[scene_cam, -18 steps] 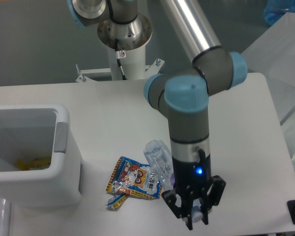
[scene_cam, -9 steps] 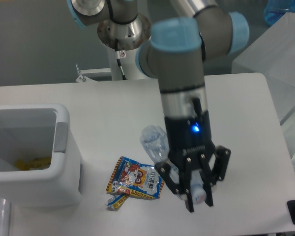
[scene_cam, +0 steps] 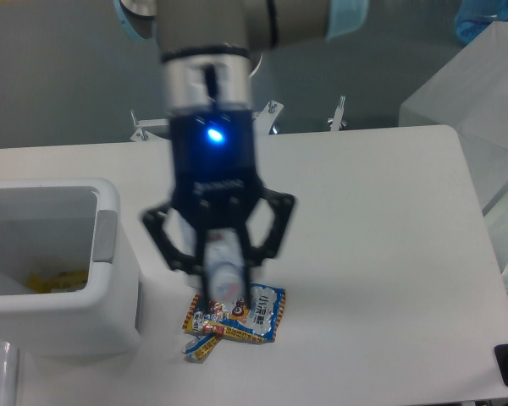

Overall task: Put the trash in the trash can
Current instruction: 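Carry the bottle over the white bin and open the gripper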

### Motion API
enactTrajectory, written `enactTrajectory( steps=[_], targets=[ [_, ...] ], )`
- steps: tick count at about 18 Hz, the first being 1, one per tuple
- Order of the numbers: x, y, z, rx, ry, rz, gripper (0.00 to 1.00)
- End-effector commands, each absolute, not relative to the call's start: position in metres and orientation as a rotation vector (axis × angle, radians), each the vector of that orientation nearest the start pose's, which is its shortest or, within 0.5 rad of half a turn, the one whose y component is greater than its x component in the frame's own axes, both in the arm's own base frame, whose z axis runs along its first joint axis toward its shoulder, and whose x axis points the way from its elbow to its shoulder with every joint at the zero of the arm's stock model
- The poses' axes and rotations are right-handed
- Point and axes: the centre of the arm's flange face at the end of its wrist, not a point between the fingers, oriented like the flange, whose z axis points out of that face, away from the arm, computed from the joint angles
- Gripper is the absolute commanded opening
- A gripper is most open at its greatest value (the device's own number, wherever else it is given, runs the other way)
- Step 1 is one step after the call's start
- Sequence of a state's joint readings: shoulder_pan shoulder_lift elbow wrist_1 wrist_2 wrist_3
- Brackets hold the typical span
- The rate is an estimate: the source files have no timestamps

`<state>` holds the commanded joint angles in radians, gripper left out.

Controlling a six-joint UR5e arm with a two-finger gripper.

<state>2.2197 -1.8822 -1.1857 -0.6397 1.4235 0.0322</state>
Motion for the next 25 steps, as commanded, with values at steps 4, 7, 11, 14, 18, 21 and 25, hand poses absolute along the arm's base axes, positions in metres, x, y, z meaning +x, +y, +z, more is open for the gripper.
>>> enactTrajectory(
  steps=[4,7,11,14,18,21,25],
  targets=[
    [-0.260,0.627,0.622,-2.077,-0.537,0.215,0.31],
    [-0.225,0.642,0.619,-2.087,-0.502,0.168,0.31],
    [-0.207,0.649,0.626,-2.074,-0.490,0.142,0.31],
    [-0.192,0.663,0.610,-2.103,-0.468,0.118,0.31],
    [-0.167,0.679,0.597,-2.131,-0.432,0.090,0.31],
    [-0.154,0.688,0.585,-2.149,-0.423,0.069,0.31],
    [-0.150,0.698,0.570,-2.170,-0.427,0.058,0.31]
  ],
)
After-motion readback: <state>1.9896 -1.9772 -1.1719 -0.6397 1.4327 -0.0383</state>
